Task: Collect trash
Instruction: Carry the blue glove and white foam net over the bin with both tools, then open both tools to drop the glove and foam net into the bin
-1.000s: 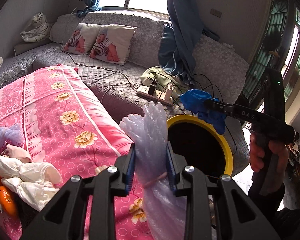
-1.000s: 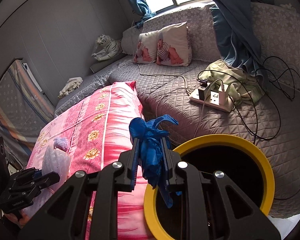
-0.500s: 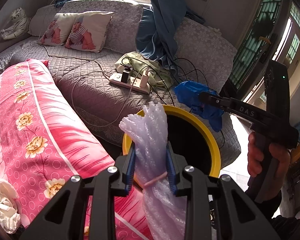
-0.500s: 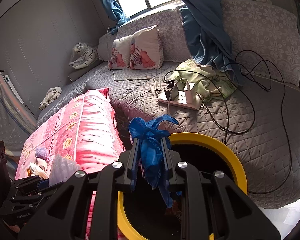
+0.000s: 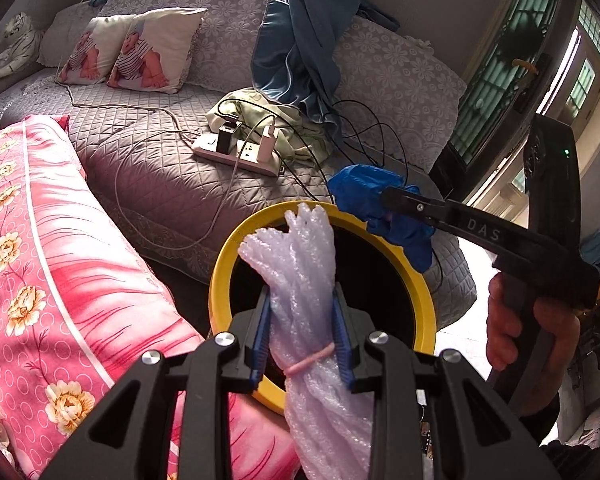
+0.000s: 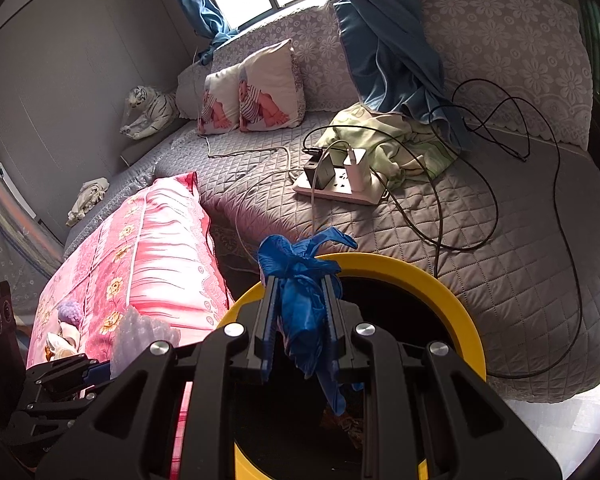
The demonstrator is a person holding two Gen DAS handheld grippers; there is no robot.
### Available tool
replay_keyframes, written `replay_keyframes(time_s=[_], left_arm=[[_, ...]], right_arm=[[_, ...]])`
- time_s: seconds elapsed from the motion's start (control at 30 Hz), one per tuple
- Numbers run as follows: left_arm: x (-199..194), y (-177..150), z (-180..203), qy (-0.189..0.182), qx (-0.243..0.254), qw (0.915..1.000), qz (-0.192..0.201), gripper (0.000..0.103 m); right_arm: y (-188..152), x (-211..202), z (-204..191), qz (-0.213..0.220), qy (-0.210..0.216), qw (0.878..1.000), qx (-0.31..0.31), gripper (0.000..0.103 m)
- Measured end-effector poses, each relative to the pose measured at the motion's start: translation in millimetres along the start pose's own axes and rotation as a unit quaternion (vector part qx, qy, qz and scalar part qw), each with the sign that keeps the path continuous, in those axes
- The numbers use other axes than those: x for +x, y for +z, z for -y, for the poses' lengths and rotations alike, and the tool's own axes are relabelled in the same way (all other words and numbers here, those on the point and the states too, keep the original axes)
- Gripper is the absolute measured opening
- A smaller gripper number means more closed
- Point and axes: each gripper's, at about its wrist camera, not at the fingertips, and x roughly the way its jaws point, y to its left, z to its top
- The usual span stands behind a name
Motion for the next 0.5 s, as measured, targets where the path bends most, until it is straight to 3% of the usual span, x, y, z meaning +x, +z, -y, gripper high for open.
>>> replay_keyframes(time_s=[0.5], left_arm=[[26.0,10.7,10.9,-0.003,-0.001,0.9999,-0.015,0.027]], right_arm=[[-2.2,15.5,16.6,-0.015,-0.018,1.000,0.019,0.020]])
